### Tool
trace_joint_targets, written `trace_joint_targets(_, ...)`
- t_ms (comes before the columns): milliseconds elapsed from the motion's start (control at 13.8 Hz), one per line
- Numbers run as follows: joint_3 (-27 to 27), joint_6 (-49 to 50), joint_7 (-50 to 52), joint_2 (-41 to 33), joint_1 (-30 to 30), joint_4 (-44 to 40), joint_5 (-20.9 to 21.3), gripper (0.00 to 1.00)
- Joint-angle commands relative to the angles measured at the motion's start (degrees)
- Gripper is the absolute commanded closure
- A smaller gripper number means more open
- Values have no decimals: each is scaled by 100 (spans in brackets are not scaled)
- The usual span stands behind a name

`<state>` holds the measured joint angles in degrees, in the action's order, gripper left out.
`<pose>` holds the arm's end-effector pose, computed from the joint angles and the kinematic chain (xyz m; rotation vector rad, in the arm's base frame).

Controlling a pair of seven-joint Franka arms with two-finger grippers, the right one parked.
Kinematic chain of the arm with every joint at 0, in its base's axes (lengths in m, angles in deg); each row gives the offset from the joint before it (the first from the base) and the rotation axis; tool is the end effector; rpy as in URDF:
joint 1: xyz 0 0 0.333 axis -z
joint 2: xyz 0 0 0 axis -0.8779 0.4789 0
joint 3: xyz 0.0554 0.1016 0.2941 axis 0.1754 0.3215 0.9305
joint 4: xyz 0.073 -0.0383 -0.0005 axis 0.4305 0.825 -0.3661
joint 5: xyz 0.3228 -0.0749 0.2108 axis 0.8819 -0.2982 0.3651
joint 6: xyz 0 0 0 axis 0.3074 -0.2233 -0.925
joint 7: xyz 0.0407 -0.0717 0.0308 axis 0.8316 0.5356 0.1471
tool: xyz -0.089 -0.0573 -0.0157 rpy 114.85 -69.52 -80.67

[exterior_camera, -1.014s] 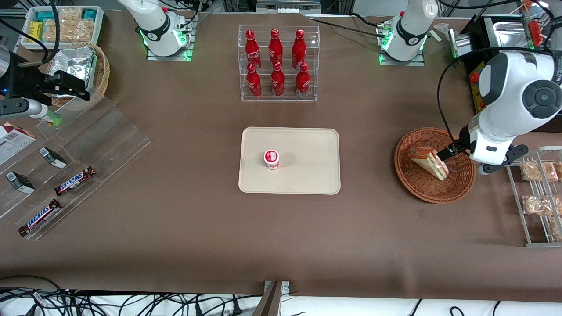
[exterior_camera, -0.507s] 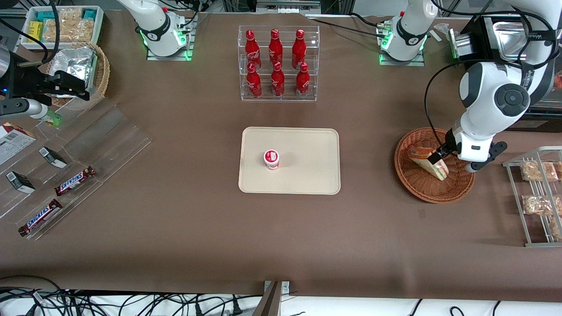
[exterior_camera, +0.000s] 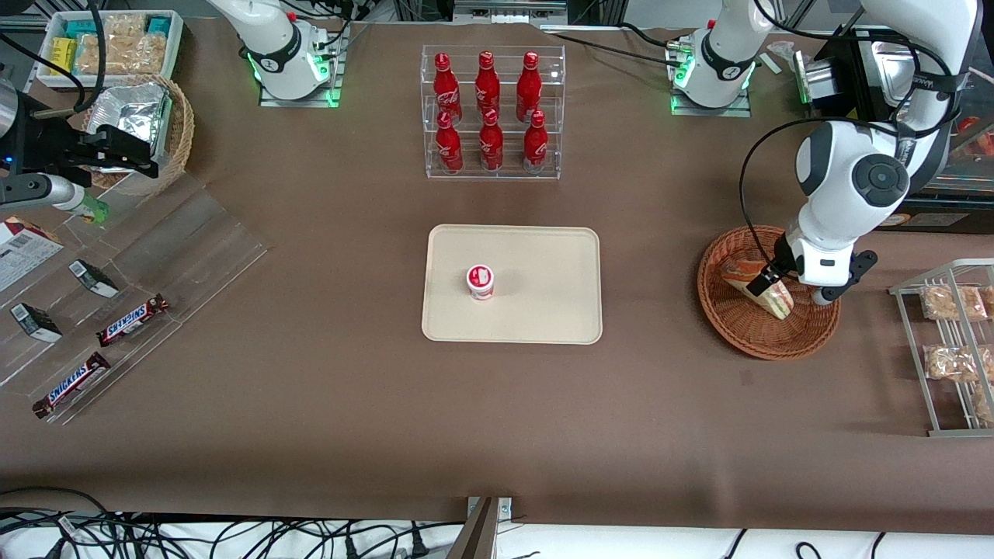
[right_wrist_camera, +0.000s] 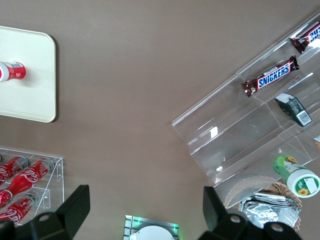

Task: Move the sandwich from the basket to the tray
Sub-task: 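Close the left gripper on the sandwich's wrapped edge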

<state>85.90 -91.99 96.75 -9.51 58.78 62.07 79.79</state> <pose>0.5466 -0.0054 0.2782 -2.9105 -1.0798 -0.1012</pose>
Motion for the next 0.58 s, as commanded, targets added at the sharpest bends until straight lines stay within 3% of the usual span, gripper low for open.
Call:
trace_joint_targets(0, -13, -258, 142, 129, -37, 88, 154, 0)
trace_joint_targets(507, 4, -390, 151, 376, -125, 88, 426, 0)
